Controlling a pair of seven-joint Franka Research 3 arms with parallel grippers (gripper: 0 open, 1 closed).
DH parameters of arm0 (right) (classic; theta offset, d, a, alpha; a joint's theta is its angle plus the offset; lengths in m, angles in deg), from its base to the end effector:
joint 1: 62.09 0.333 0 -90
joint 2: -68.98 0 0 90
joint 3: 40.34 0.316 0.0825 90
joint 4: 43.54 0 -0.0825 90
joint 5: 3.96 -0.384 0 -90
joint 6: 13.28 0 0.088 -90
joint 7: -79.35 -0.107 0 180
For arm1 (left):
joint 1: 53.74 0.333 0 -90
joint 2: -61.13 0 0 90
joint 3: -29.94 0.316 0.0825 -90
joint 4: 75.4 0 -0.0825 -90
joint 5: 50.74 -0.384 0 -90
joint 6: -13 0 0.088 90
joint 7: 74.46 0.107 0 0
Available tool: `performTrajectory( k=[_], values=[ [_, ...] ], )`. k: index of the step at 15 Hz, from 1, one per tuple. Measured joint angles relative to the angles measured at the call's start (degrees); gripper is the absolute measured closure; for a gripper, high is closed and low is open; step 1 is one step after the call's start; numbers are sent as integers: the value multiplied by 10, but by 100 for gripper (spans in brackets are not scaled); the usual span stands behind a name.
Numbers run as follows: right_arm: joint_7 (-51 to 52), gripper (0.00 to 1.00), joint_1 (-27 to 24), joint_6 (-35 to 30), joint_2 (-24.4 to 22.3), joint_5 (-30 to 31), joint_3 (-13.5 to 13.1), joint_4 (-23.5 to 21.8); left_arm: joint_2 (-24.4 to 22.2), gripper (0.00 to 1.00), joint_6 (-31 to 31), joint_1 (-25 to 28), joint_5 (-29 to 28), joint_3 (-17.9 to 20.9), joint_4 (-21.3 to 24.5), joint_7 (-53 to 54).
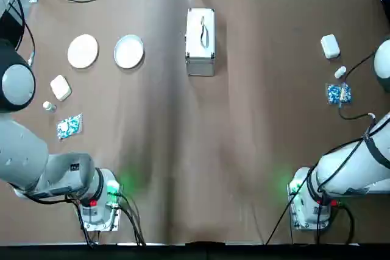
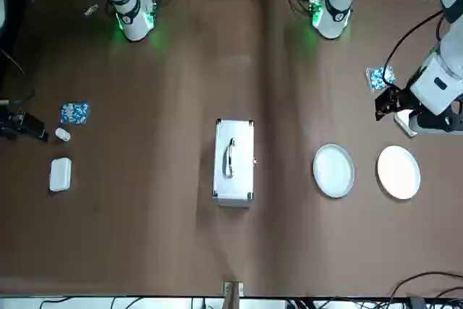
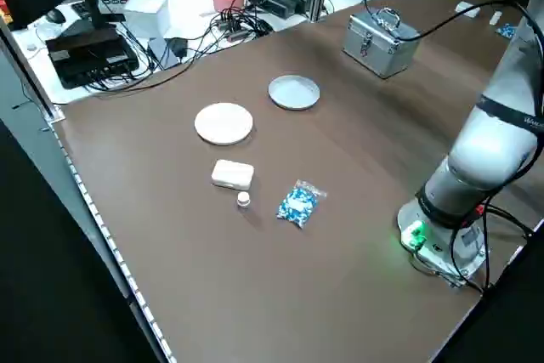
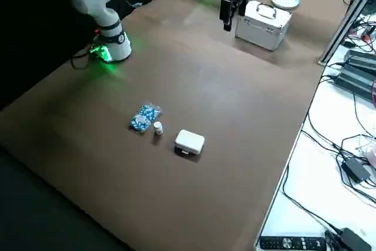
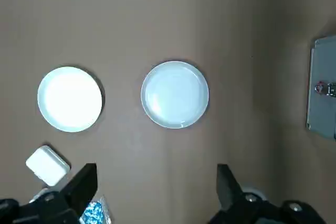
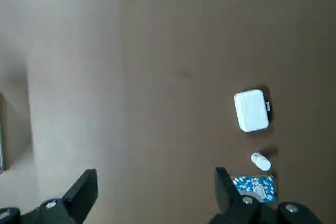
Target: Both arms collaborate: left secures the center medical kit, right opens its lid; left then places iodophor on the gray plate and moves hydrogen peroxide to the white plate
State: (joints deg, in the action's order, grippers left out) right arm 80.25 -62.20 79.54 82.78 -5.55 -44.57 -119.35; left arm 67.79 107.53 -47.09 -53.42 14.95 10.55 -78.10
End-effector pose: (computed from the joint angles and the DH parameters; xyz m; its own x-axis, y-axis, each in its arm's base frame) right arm 0.6315 -0.0389 0.6038 0.9967 -0.0581 0.0568 -0.0577 -0.9983 -0.0093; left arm 0.5921 -0.0730 0.6004 0.9958 -0.0827 0.0384 -0.0822 -0.9965 -0.0143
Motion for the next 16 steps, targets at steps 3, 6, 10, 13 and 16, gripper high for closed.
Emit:
performTrajectory(
  k=[3,6,10,13,16],
  values=[
    [29,2,-9,-2,0,2,0,-3,0,0,-2,0,0,0,0,1],
    [46,2,-20,-4,-1,2,0,-6,0,0,-8,0,0,0,0,-1],
    [50,1,-20,-7,-2,6,1,-6,10,0,-14,-2,0,-3,3,-88],
    [50,1,-20,-9,-2,7,1,-7,39,0,-14,-10,0,-12,8,-260],
    [50,1,-19,-19,-2,7,3,-7,65,0,-13,-32,0,-21,24,-358]
  ],
)
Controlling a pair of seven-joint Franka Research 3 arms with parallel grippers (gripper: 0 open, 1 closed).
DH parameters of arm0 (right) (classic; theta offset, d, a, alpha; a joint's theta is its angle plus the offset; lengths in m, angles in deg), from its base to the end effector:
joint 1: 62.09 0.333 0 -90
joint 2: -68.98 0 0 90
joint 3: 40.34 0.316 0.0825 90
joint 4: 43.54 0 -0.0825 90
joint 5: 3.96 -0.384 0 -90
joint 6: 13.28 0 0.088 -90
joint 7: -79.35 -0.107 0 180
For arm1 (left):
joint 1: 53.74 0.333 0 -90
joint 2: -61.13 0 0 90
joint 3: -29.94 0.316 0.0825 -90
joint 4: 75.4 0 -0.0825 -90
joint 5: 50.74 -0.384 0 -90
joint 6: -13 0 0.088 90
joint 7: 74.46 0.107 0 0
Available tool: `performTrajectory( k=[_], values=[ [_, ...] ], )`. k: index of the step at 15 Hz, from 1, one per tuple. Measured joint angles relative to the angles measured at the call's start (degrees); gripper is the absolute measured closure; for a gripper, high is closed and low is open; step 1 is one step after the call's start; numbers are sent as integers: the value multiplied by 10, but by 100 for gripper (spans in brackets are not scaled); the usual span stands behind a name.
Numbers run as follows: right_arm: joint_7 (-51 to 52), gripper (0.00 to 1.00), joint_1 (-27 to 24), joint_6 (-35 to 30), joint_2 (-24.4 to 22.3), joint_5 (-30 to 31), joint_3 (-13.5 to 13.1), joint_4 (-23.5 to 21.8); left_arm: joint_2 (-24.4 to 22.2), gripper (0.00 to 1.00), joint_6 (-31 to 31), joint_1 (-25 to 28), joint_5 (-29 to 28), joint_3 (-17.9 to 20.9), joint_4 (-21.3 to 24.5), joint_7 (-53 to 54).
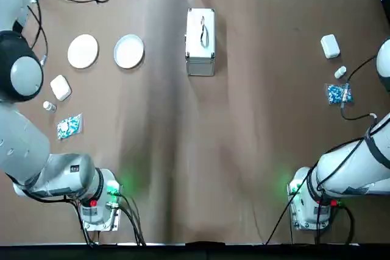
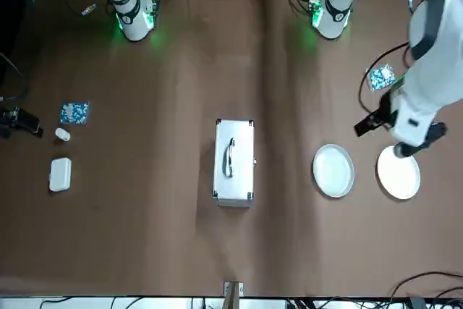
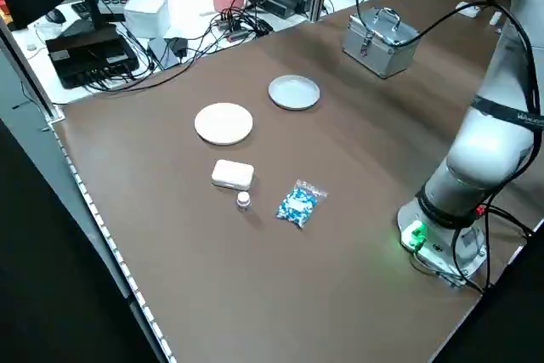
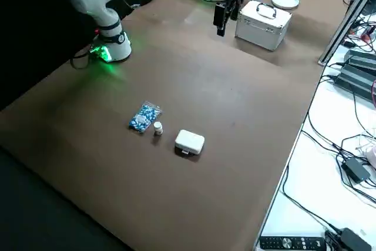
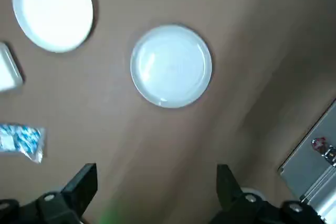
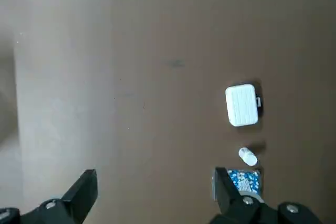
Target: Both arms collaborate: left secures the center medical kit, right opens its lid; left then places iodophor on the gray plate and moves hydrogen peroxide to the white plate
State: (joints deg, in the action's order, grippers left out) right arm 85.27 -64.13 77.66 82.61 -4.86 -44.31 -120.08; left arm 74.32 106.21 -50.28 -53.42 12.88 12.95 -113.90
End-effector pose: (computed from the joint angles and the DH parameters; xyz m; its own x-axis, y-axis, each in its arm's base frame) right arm 0.6255 -0.0586 0.5965 0.9999 0.0004 0.0139 0.0003 -1.0000 0.0020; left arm 0.6027 -0.1238 0.5127 0.8933 0.4339 -0.1175 0.4285 -0.9009 -0.0693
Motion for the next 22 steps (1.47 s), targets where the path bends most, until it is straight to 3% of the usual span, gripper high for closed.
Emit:
performTrajectory(
  k=[4,10,13,17,19,22],
  values=[
    [0,1,0,0,0,0,2,-3,21,0,13,-30,10,-3,26,-73],
    [0,1,1,0,0,0,3,-7,24,0,96,-42,55,-29,130,-174],
    [0,1,3,0,0,0,5,-11,24,0,167,-43,111,-33,165,-233],
    [0,1,25,1,0,0,9,-15,31,0,267,-48,136,-38,197,-351],
    [-4,1,54,2,0,0,11,-22,64,0,360,-76,136,-41,205,-466],
    [-8,1,75,6,4,-2,11,-28,105,0,414,-96,136,-42,205,-539]
  ],
)
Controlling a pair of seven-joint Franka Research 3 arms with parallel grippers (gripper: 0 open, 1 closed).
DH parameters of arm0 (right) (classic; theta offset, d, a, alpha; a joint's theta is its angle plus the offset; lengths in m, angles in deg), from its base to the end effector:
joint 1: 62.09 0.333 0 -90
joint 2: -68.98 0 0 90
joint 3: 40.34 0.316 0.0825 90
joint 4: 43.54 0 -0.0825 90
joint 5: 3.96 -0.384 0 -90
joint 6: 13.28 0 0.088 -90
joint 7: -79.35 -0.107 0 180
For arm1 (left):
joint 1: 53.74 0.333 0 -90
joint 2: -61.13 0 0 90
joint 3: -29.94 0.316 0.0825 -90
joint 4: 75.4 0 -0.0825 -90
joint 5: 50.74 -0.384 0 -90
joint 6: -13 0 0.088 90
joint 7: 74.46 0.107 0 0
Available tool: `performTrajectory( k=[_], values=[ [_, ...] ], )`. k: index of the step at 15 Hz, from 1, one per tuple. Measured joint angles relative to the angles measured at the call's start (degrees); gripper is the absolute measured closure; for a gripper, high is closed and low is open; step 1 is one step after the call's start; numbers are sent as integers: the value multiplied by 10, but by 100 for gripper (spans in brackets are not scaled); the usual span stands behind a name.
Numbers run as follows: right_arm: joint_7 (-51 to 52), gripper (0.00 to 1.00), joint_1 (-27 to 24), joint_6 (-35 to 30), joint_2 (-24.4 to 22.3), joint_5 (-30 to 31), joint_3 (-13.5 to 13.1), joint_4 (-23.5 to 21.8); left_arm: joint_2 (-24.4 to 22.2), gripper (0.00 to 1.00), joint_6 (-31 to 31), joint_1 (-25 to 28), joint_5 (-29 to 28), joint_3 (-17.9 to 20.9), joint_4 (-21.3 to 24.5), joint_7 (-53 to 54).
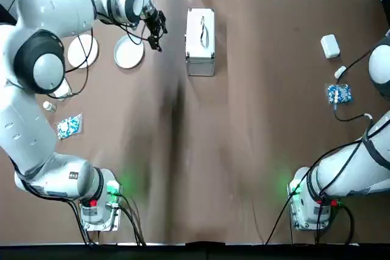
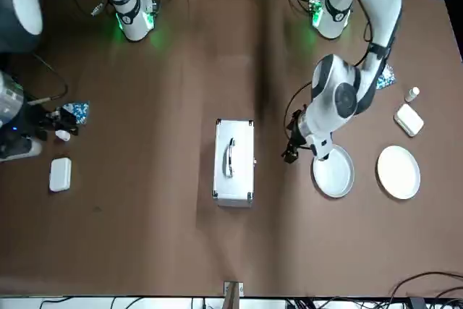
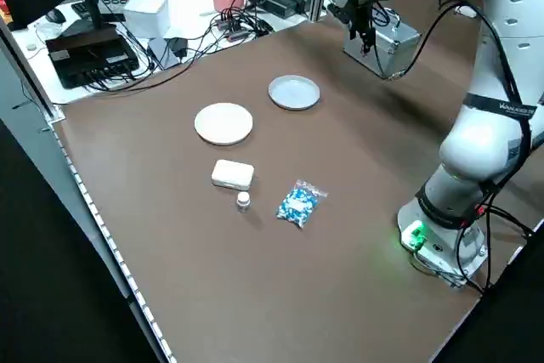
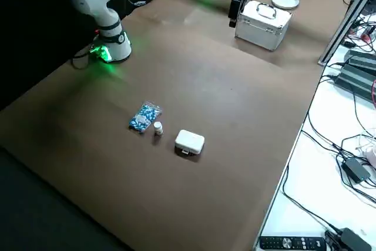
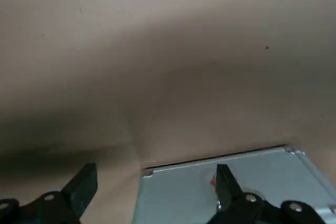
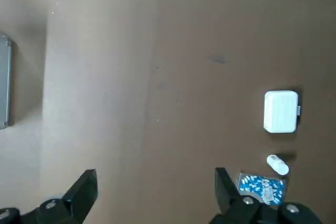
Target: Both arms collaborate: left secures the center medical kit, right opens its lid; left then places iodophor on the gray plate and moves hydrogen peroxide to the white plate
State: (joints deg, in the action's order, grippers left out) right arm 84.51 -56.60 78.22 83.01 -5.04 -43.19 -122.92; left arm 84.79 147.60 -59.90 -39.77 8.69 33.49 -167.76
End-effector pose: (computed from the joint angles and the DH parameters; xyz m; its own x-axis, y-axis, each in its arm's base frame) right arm 0.6283 0.0347 0.5694 0.9901 0.1363 -0.0323 0.1360 -0.9907 -0.0097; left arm 0.5679 -0.2820 0.3036 0.2452 0.9263 -0.2860 0.9677 -0.2515 0.0149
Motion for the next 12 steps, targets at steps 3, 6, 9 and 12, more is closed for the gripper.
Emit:
performTrajectory(
  k=[3,6,9,12],
  values=[
    [-3,1,6,7,2,-14,0,-1,29,0,36,-16,0,-1,-9,-67],
    [-23,1,16,16,4,-23,0,-2,65,0,65,-38,0,-1,-37,-152],
    [-57,1,36,31,11,-23,1,-3,84,0,70,-51,0,-1,-58,-198],
    [-75,1,52,37,20,-23,1,-5,88,0,70,-61,0,-1,-60,-206]
  ],
)
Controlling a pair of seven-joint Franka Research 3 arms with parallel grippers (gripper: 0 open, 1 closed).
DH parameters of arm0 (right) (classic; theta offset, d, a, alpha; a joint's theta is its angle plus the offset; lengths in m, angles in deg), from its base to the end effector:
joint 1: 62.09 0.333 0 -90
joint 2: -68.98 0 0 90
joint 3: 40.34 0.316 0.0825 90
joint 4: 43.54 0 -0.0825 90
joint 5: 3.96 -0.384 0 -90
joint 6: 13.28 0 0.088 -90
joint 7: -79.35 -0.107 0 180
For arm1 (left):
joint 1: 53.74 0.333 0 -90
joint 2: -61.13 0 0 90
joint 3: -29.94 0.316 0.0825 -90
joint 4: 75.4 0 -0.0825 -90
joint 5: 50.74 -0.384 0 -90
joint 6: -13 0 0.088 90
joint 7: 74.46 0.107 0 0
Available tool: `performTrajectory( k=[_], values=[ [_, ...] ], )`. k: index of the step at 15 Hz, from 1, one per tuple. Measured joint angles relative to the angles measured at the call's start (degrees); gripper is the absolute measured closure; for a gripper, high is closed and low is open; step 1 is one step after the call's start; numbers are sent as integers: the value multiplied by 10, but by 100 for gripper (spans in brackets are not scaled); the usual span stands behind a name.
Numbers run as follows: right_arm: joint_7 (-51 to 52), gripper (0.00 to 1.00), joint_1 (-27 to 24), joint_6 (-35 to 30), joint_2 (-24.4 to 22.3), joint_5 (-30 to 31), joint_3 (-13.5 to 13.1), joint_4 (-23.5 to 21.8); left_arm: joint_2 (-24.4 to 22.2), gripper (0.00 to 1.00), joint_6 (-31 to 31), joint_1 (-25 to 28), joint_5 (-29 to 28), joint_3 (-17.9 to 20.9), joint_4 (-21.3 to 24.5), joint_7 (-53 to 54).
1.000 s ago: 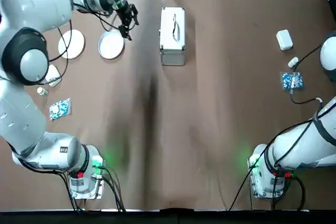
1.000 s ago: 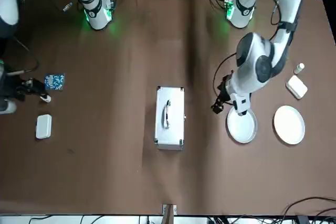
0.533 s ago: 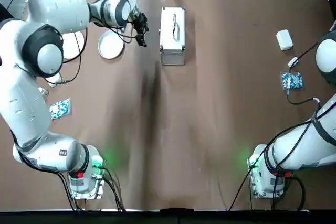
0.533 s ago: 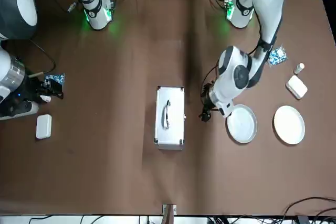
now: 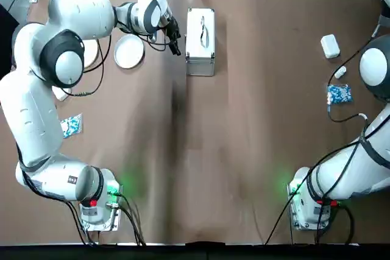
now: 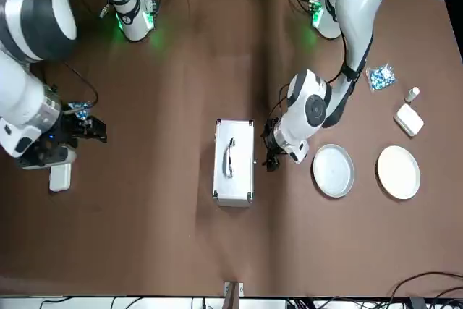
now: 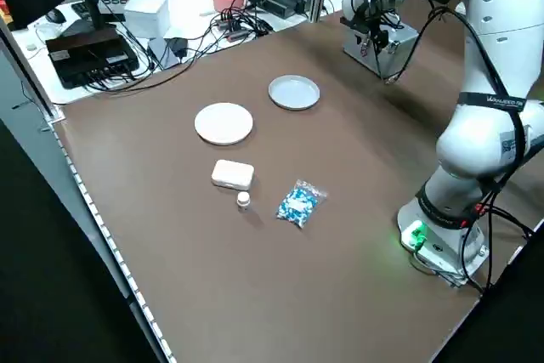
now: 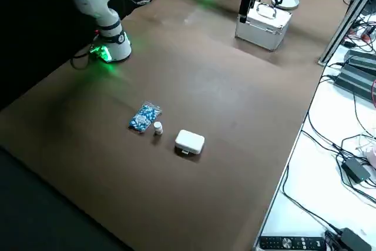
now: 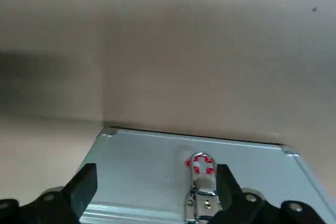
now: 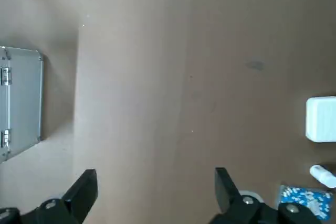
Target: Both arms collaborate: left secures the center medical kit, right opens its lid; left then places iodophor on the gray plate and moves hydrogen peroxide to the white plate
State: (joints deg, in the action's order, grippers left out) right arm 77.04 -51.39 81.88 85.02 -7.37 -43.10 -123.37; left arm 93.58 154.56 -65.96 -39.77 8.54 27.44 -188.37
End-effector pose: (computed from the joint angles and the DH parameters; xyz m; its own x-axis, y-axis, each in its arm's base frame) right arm 0.6361 0.0988 0.5489 0.9954 0.0945 -0.0140 0.0938 -0.9946 -0.0454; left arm 0.5703 -0.3511 0.2663 -0.0463 0.9395 -0.3395 0.9985 0.0338 -0.0426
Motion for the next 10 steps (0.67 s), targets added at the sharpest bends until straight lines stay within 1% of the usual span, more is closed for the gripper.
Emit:
performTrajectory(
  k=[4,9,10],
  values=[
    [-63,1,31,32,14,-2,1,-2,17,0,0,-9,0,0,-11,0],
    [-101,1,56,51,26,-3,1,-3,43,0,0,-17,-9,1,-45,0],
    [-139,1,82,70,31,-3,1,-3,52,0,1,-21,-9,1,-56,0]
  ],
)
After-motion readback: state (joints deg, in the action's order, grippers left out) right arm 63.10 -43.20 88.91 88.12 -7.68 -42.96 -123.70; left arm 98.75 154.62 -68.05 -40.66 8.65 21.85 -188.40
